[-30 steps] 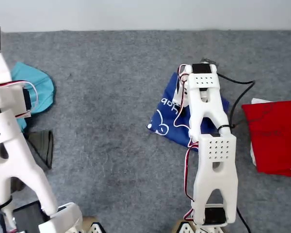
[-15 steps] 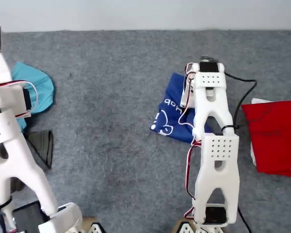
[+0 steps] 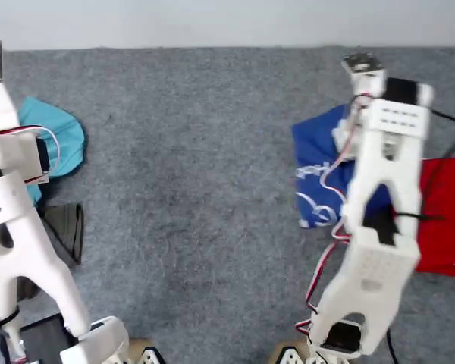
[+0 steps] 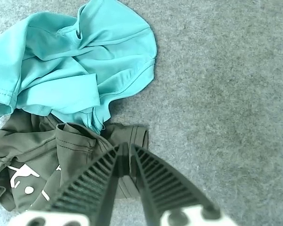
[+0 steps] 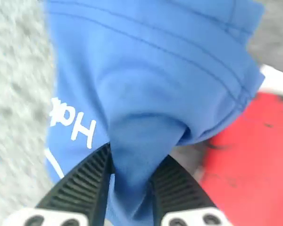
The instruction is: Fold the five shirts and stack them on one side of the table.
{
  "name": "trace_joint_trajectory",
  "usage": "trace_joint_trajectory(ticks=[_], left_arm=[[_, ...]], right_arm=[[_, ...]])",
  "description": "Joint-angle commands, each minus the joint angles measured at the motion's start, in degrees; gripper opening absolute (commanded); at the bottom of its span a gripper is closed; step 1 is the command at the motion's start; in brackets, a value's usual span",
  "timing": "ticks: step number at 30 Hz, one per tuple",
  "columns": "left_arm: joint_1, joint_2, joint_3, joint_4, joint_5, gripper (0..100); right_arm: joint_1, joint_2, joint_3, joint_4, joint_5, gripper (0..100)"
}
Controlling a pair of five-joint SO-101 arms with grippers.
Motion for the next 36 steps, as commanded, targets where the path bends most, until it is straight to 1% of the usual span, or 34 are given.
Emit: trace_joint_trajectory(ticks=[1, 5, 9, 12, 16, 22, 24, 25, 29, 30, 31, 32, 36], left_arm=[[-1.0, -2.2, -0.4, 1.1, -0.4, 1], [-2.5, -1.9, -0.4, 1.1, -0.6, 1], [-2.5, -2.1, -0.4, 1.1, -4.9, 1], [-2.5, -2.1, -0.4, 1.1, -5.9, 1], [-2.5, -2.1, -0.4, 1.1, -5.9, 1], [-2.5, -2.2, -0.4, 1.1, -5.9, 1], [-2.5, -2.2, -0.4, 1.1, -5.9, 1], [-2.5, -2.2, -0.4, 1.1, -5.9, 1], [-2.5, -2.2, -0.4, 1.1, -5.9, 1], [-2.5, -2.2, -0.4, 1.1, -5.9, 1], [-2.5, -2.2, -0.4, 1.1, -5.9, 1], [-2.5, -2.2, -0.4, 1.1, -5.8, 1], [-2.4, -2.2, -0.4, 1.1, -5.6, 1]], right_arm=[[5.6, -11.6, 2.7, 2.5, 7.6, 0.9], [11.6, -15.9, 3.7, 2.4, 12.9, 0.9], [17.6, -15.9, 3.7, 2.2, 18.3, 0.9], [21.3, -15.8, 3.7, 0.9, 21.5, 0.9], [24.8, -14.7, 3.8, -1.8, 24.1, 0.9], [28.2, -7.4, 3.4, -3.9, 28.7, 1.3], [29.8, -6.6, 3.4, -6.9, 29.5, 4.9], [30.7, -6.5, 3.4, -8.4, 29.7, 9.1], [33.8, -6.7, 3.4, -12.7, 29.7, 33.6], [34.2, -6.8, 3.3, -13.4, 29.7, 37.9], [34.6, -7.2, 3.3, -13.8, 29.7, 40.2], [34.7, -8.0, 3.3, -13.8, 29.7, 40.3], [34.2, -12.2, 3.1, -10.9, 29.6, 37.7]])
